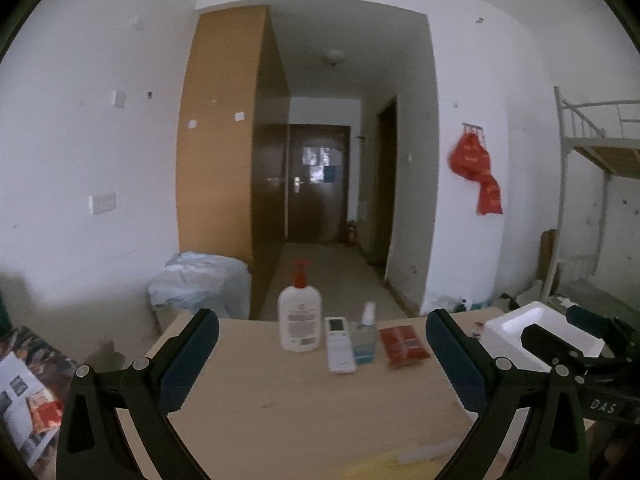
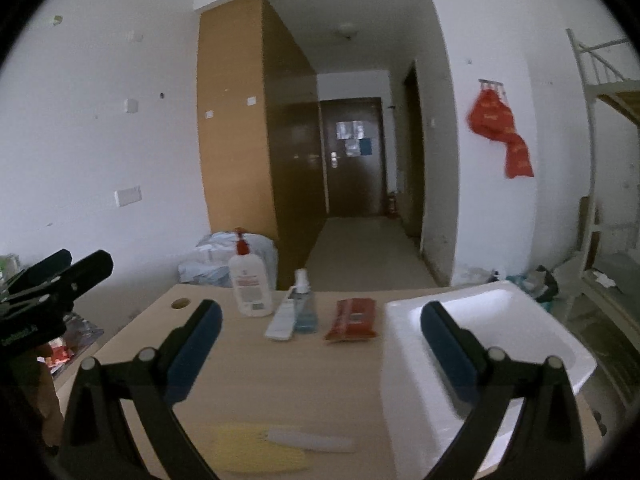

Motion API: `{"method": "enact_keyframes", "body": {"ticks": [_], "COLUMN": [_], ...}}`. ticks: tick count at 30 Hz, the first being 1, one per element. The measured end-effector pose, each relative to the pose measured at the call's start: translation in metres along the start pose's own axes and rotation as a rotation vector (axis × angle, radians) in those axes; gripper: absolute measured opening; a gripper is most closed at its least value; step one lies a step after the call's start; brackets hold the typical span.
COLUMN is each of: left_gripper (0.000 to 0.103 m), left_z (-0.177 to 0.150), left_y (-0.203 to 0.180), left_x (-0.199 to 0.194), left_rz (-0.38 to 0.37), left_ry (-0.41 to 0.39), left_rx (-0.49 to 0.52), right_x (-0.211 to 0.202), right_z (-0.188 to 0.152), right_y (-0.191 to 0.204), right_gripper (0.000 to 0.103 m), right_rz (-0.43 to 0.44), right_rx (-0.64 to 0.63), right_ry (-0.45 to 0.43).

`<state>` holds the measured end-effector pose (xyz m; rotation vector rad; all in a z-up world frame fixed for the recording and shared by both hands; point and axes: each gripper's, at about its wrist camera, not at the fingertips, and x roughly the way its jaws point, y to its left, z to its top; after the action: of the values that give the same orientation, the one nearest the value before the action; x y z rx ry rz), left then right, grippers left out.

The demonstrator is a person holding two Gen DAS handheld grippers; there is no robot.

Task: Organize soft objects
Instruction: 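Withdraw both open grippers from the box toward the yellow mesh sponge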

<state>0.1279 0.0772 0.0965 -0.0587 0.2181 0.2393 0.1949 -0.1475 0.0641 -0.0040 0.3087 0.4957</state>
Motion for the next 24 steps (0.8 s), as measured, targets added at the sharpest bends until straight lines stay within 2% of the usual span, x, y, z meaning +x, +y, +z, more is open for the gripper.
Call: {"method": "enact_keyframes", "body": {"ticks": [10, 18, 24], "left_gripper": [0.103, 0.103, 0.103], "left_z": [-0.014, -0.047, -0.073], "left_y": [0.015, 0.015, 0.016], "left_x": [-0.005, -0.005, -0.008], "left_rz": [-0.002, -0.031, -0.025], "left_ry": [0.016, 0.061, 0.101], "left_rx": [0.002, -0.018, -0.038], "right_x": [-0.002, -0.01, -0.013], "right_z": [-0.013, -0.038, -0.06], "right_y": [0.015, 0.02, 0.022], "right_gripper": [0.101, 0.101, 0.101], "right_rz": [0.019, 0.048, 0.073], "right_rx": [-0.026, -0.028, -0.022], "right_ry": [0.007, 0.016, 0.05]}}
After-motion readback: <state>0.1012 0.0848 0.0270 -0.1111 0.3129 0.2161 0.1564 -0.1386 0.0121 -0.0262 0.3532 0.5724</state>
